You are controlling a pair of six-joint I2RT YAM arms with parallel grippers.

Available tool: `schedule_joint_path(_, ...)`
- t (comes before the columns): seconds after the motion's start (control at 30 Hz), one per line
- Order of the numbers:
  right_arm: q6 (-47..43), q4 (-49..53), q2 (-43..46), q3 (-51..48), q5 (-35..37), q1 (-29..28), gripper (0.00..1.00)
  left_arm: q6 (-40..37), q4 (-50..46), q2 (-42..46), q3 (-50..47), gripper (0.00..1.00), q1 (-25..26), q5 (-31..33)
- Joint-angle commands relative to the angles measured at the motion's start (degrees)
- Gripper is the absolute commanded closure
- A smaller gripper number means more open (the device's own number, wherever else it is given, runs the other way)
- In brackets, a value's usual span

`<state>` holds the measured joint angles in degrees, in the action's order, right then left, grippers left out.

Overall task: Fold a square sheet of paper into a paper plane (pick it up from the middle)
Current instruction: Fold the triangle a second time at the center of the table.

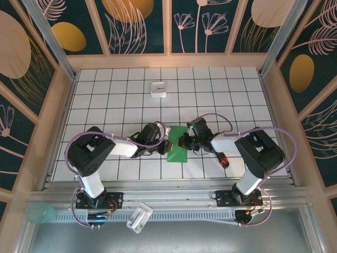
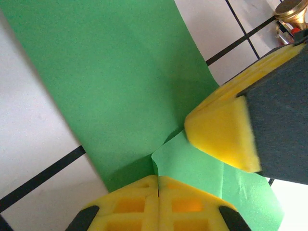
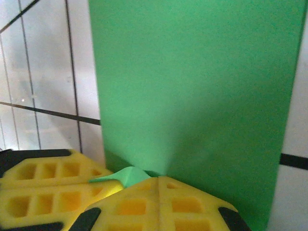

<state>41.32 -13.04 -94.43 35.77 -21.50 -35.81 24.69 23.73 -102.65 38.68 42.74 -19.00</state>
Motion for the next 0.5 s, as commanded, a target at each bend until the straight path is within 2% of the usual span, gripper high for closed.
schedule_joint_path(0.0,-2.6,0.9,-0.9,0.4,0.6,1.3,1.0,-1.9,-8.8,-6.0,-1.3,1.0,-0.6,9.8)
schedule_joint_path(0.47,-6.0,1.8,1.0,-5.1,0.3,8.1,1.0,-2.3,-9.1,-6.1,-1.6,1.0,-0.6,10.4)
